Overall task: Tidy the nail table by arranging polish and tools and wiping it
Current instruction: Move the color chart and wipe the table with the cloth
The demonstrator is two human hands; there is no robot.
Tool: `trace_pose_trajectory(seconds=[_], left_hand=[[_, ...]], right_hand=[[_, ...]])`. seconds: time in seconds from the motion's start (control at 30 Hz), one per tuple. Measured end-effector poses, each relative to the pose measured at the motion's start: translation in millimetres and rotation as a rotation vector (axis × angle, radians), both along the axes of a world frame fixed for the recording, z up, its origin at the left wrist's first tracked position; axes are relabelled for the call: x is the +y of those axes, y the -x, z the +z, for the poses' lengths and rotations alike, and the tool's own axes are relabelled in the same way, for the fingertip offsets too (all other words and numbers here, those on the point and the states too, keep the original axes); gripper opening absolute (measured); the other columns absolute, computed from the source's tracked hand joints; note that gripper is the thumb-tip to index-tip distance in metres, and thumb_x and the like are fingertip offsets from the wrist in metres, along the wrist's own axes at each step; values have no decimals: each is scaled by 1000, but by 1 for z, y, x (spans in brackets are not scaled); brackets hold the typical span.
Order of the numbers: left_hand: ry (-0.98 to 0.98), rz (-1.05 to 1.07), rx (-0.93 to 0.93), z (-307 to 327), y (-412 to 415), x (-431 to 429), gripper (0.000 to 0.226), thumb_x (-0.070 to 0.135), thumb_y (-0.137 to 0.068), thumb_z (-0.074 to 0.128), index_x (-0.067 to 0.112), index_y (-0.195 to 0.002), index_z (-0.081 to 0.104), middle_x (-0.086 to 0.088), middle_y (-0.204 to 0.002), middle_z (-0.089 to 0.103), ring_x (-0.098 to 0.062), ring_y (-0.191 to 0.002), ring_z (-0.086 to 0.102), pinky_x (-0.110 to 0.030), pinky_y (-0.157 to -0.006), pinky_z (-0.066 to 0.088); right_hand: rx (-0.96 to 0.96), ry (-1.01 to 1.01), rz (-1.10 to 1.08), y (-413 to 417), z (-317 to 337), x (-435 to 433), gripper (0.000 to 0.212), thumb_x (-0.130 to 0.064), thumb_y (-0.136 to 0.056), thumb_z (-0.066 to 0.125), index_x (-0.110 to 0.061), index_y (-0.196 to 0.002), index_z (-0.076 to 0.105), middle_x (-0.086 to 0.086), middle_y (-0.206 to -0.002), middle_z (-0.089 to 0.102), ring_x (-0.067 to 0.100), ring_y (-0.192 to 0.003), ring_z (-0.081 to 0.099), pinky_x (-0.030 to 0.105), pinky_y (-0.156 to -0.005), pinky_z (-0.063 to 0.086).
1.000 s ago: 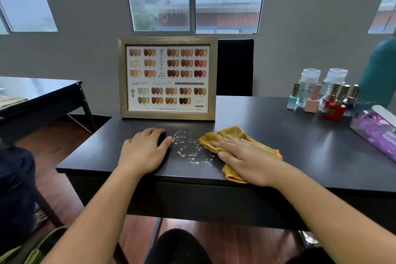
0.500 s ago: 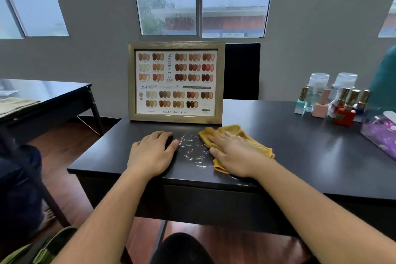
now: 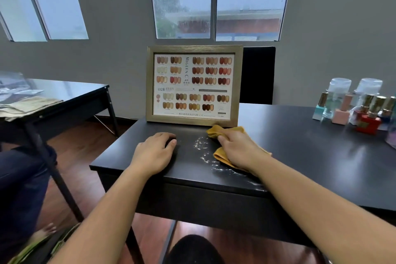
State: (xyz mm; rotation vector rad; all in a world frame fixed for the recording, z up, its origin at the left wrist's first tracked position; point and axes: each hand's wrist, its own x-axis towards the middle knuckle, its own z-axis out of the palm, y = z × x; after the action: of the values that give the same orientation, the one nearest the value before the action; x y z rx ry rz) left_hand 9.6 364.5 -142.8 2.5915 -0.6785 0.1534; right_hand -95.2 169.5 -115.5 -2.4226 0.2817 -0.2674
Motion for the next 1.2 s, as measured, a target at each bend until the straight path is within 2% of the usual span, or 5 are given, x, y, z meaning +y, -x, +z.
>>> trace_pose_trajectory(seconds=[0.3, 0.5, 0.67, 1.03, 1.2], left_hand=[[160, 13, 63, 2, 0, 5, 32, 26, -98, 36, 23, -123, 55, 2, -131, 56, -18, -123, 48, -36, -103, 37], [158, 2, 39, -2, -2, 5, 31, 27, -98, 37, 23, -123, 56, 2, -130, 57, -18, -122, 49, -37, -103, 37], [141, -9, 17, -2, -4, 5, 32, 27, -97, 38, 23, -123, 56, 3, -131, 55, -17, -123, 48, -39, -105, 37], [120, 10, 8, 0, 2, 2, 32, 28, -98, 37, 24, -124, 55, 4, -133, 53, -17, -124, 46, -38, -104, 36], [140, 0, 8, 1, 2, 4, 31, 26, -98, 37, 26, -122, 56, 5, -131, 55, -16, -123, 48, -37, -103, 37]], right_hand=[[64, 198, 250, -21, -1, 34, 37, -28, -99, 38, -24, -132, 54, 1, -140, 52, 21, -127, 46, 28, -101, 34], [6, -24, 330, 15, 5, -5, 27, -22, -89, 47, -4, -84, 66, 8, -84, 66, 16, -79, 56, 40, -85, 43], [-104, -194, 128, 33, 5, -39, 28, -10, -94, 44, 2, -79, 65, 10, -70, 60, 12, -67, 53, 40, -73, 43], [96, 266, 236, -18, -5, 14, 40, -41, -98, 37, -37, -137, 48, -5, -149, 42, 18, -136, 37, 33, -112, 28], [54, 46, 377, 8, 2, 7, 34, -13, -88, 54, -41, -98, 71, 0, -119, 68, 25, -121, 55, 42, -106, 38]])
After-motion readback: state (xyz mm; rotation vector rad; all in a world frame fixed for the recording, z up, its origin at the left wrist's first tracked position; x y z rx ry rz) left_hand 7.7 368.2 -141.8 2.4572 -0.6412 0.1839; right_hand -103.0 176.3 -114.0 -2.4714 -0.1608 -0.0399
